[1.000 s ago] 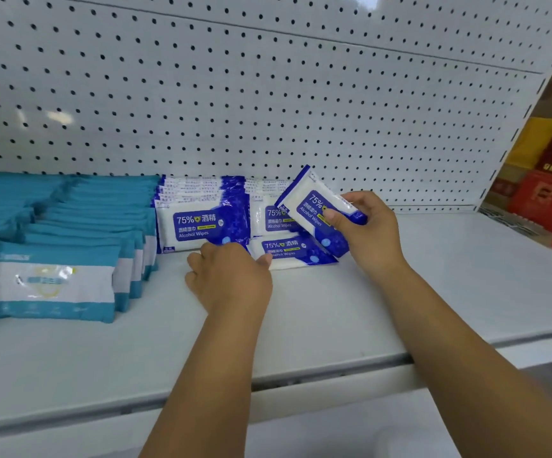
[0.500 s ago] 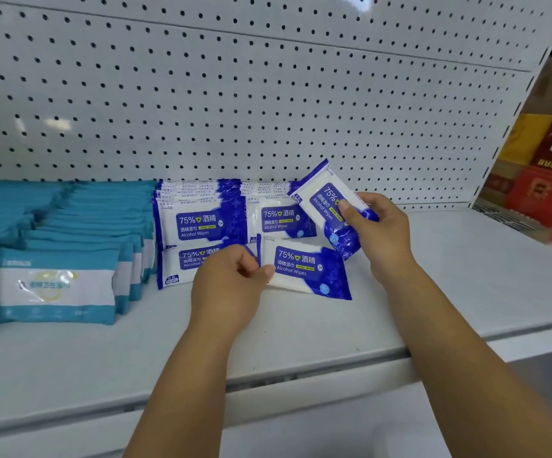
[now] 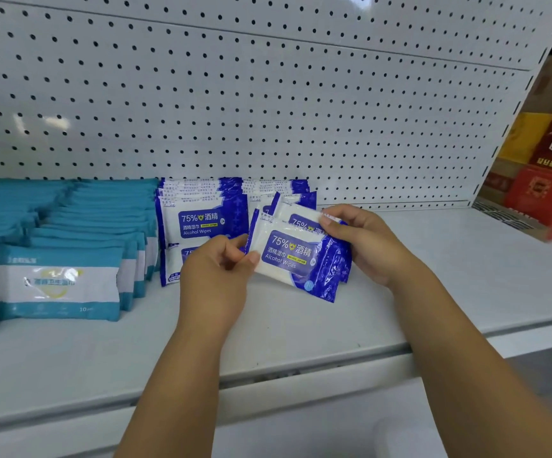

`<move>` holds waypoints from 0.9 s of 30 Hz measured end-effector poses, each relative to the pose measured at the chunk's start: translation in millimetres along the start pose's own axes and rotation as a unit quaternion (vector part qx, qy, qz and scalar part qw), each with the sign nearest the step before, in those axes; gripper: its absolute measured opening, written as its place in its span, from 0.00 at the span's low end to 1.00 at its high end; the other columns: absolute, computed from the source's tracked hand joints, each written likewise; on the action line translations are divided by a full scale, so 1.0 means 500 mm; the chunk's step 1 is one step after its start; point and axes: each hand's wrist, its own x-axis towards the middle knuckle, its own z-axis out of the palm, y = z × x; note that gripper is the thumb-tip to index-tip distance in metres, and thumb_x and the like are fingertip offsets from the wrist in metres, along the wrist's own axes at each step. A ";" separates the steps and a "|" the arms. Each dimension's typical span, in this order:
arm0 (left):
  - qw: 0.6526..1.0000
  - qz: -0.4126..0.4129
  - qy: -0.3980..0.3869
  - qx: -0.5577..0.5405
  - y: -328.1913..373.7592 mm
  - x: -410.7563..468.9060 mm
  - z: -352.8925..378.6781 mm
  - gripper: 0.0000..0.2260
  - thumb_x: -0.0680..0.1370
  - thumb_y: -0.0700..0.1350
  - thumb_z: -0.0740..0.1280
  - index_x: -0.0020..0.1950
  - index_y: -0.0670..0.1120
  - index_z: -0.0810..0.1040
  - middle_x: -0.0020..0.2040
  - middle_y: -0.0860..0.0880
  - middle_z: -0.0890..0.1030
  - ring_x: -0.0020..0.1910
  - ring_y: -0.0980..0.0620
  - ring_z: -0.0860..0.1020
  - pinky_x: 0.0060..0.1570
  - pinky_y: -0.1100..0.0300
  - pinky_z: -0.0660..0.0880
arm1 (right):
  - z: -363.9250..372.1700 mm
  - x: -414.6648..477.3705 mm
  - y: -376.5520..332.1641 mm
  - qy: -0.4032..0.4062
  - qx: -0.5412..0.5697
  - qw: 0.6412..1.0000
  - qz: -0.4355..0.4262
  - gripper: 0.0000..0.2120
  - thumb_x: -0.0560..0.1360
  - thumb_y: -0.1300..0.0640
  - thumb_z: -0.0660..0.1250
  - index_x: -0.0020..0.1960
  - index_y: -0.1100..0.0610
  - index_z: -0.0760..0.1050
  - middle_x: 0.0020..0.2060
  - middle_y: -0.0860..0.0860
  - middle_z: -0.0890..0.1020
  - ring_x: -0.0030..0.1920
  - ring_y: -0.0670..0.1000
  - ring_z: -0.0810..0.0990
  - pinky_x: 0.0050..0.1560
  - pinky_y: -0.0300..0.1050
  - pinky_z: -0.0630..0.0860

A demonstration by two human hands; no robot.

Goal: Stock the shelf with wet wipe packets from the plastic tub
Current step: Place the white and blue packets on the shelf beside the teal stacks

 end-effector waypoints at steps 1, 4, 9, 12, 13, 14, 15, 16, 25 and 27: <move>1.000 -0.001 0.004 0.000 -0.001 0.000 0.000 0.12 0.76 0.36 0.73 0.40 0.35 0.72 0.49 0.60 0.83 0.56 0.60 0.82 0.42 0.73 0.75 | 0.002 -0.001 -0.001 -0.013 0.003 1.000 0.004 0.06 0.74 0.55 0.72 0.50 0.54 0.81 0.47 0.52 0.86 0.47 0.52 0.85 0.49 0.47 0.79; 0.999 0.009 0.017 0.037 -0.003 -0.003 0.000 0.12 0.77 0.38 0.73 0.39 0.36 0.73 0.45 0.54 0.85 0.53 0.60 0.82 0.42 0.71 0.75 | 0.014 -0.010 -0.001 -0.058 0.001 0.998 0.009 0.10 0.73 0.52 0.71 0.52 0.55 0.81 0.46 0.50 0.86 0.46 0.49 0.84 0.50 0.46 0.79; 0.994 0.017 0.031 0.105 0.004 0.000 0.007 0.11 0.77 0.44 0.74 0.40 0.39 0.76 0.40 0.49 0.84 0.40 0.58 0.81 0.35 0.69 0.73 | 0.021 -0.021 -0.005 -0.102 -0.089 0.991 -0.012 0.16 0.68 0.56 0.76 0.56 0.55 0.81 0.51 0.52 0.87 0.50 0.52 0.86 0.50 0.45 0.82; 0.994 0.027 0.038 0.102 0.008 -0.006 0.006 0.09 0.74 0.44 0.77 0.41 0.45 0.77 0.42 0.53 0.82 0.38 0.64 0.77 0.34 0.77 0.69 | 0.017 -0.017 -0.004 -0.069 -0.107 0.991 -0.033 0.13 0.72 0.60 0.75 0.56 0.55 0.82 0.50 0.52 0.87 0.50 0.51 0.86 0.49 0.44 0.82; 0.993 0.030 0.040 0.104 0.009 -0.008 0.007 0.09 0.73 0.44 0.78 0.43 0.48 0.77 0.44 0.53 0.81 0.39 0.63 0.77 0.36 0.78 0.69 | 0.015 -0.013 -0.006 -0.054 -0.118 0.991 -0.045 0.13 0.72 0.60 0.75 0.56 0.54 0.82 0.50 0.51 0.87 0.50 0.51 0.86 0.49 0.44 0.82; 0.992 0.032 0.043 0.113 0.011 -0.010 0.007 0.10 0.73 0.45 0.78 0.45 0.51 0.78 0.47 0.54 0.80 0.41 0.62 0.76 0.37 0.78 0.68 | 0.012 -0.008 -0.009 -0.039 -0.132 0.989 -0.058 0.13 0.73 0.60 0.75 0.56 0.54 0.82 0.50 0.50 0.87 0.50 0.50 0.86 0.49 0.44 0.82; 0.990 0.038 0.048 0.127 0.011 -0.012 0.007 0.11 0.72 0.46 0.78 0.48 0.52 0.78 0.48 0.55 0.78 0.44 0.61 0.76 0.39 0.78 0.68 | 0.008 -0.001 -0.014 -0.027 -0.151 0.986 -0.071 0.13 0.73 0.60 0.75 0.57 0.54 0.81 0.51 0.49 0.87 0.51 0.49 0.86 0.48 0.44 0.82; 0.987 0.048 0.057 0.145 0.010 -0.014 0.006 0.12 0.73 0.46 0.78 0.50 0.52 0.78 0.48 0.56 0.77 0.48 0.59 0.75 0.41 0.76 0.68 | 0.005 0.006 -0.020 -0.020 -0.173 0.981 -0.084 0.13 0.73 0.60 0.75 0.57 0.54 0.81 0.51 0.48 0.86 0.52 0.47 0.85 0.48 0.43 0.83; 0.949 0.049 0.112 0.292 -0.010 -0.009 -0.002 0.15 0.73 0.44 0.77 0.59 0.46 0.82 0.59 0.46 0.81 0.61 0.44 0.76 0.61 0.47 0.76 | 0.014 0.067 -0.026 0.018 -0.514 0.850 -0.109 0.20 0.73 0.45 0.75 0.63 0.41 0.74 0.55 0.46 0.72 0.58 0.52 0.66 0.64 0.45 0.63; 0.950 0.042 0.112 0.289 -0.011 -0.008 -0.004 0.14 0.73 0.44 0.77 0.57 0.46 0.83 0.58 0.46 0.82 0.59 0.45 0.77 0.59 0.47 0.77 | 0.019 0.072 -0.028 0.013 -0.532 0.841 -0.101 0.23 0.70 0.42 0.77 0.61 0.40 0.72 0.55 0.45 0.71 0.58 0.52 0.61 0.61 0.44 0.61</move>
